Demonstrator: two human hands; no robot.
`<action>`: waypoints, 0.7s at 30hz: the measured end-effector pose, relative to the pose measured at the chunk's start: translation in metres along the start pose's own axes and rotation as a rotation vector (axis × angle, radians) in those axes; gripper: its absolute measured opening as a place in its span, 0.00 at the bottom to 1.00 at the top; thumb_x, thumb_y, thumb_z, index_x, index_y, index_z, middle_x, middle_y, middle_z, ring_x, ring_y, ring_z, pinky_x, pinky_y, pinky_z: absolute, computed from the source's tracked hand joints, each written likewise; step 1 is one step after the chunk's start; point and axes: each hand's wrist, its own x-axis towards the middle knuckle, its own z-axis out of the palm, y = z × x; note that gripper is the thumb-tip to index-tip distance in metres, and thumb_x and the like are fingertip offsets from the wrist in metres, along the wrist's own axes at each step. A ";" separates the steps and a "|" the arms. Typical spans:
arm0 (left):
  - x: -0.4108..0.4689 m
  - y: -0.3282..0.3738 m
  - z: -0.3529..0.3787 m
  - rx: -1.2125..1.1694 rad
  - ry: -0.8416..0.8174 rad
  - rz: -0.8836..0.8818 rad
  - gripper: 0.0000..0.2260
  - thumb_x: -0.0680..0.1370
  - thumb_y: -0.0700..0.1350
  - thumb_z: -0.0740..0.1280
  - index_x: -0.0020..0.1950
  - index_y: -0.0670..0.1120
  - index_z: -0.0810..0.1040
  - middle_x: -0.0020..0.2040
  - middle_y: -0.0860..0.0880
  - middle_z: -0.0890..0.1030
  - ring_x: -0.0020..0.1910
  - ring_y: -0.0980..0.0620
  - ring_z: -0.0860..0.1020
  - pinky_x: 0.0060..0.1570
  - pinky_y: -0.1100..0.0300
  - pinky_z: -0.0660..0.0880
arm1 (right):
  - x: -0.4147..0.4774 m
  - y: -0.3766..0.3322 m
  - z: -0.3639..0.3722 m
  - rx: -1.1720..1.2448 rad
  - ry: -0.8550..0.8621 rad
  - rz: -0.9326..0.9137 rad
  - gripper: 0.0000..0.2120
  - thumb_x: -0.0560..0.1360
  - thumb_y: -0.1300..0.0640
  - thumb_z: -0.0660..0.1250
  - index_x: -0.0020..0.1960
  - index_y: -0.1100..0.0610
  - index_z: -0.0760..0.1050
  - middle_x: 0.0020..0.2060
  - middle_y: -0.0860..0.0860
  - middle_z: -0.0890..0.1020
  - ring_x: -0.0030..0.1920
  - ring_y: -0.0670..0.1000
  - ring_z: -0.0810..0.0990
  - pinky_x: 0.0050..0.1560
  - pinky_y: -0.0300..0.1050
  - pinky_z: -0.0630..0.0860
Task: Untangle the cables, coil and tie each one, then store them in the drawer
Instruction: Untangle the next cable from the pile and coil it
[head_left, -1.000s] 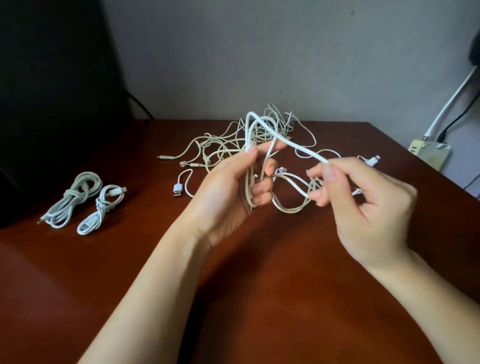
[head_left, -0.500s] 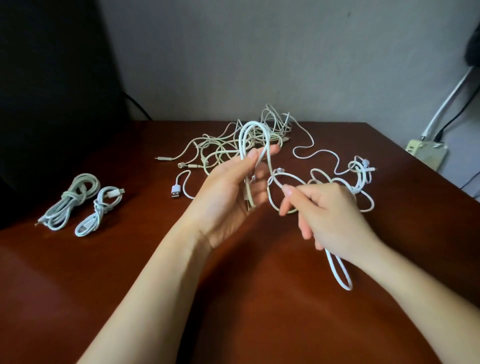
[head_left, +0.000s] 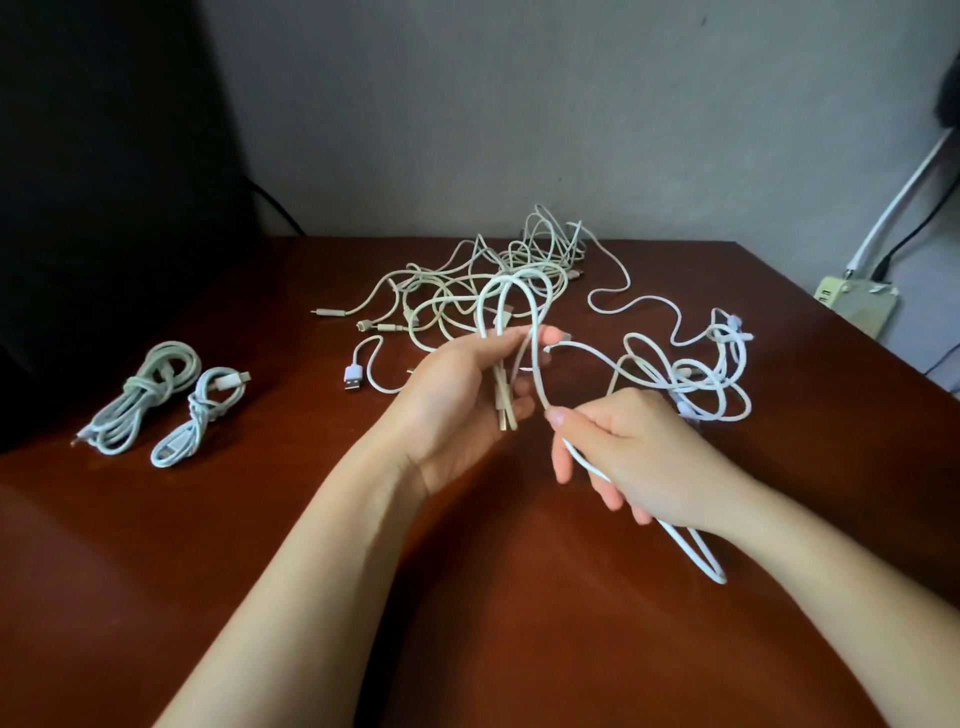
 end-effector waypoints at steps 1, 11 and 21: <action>0.000 0.000 -0.001 0.018 -0.008 -0.002 0.16 0.82 0.40 0.54 0.46 0.41 0.81 0.38 0.48 0.77 0.31 0.57 0.67 0.29 0.67 0.64 | 0.000 0.001 -0.001 0.005 0.019 0.008 0.23 0.81 0.51 0.56 0.31 0.57 0.76 0.17 0.51 0.72 0.15 0.47 0.67 0.21 0.35 0.65; 0.002 -0.005 -0.002 0.118 -0.027 0.110 0.11 0.82 0.40 0.57 0.48 0.43 0.79 0.31 0.52 0.70 0.28 0.58 0.65 0.28 0.66 0.62 | 0.004 0.006 0.004 -0.006 -0.006 -0.089 0.17 0.80 0.52 0.59 0.35 0.55 0.77 0.18 0.51 0.73 0.17 0.46 0.69 0.24 0.34 0.67; 0.017 0.006 -0.034 -0.232 0.297 0.288 0.15 0.83 0.39 0.52 0.60 0.40 0.76 0.31 0.54 0.70 0.30 0.59 0.71 0.43 0.60 0.71 | 0.008 0.021 0.008 -0.178 0.037 -0.363 0.16 0.76 0.55 0.68 0.63 0.47 0.76 0.33 0.43 0.79 0.28 0.47 0.76 0.35 0.32 0.71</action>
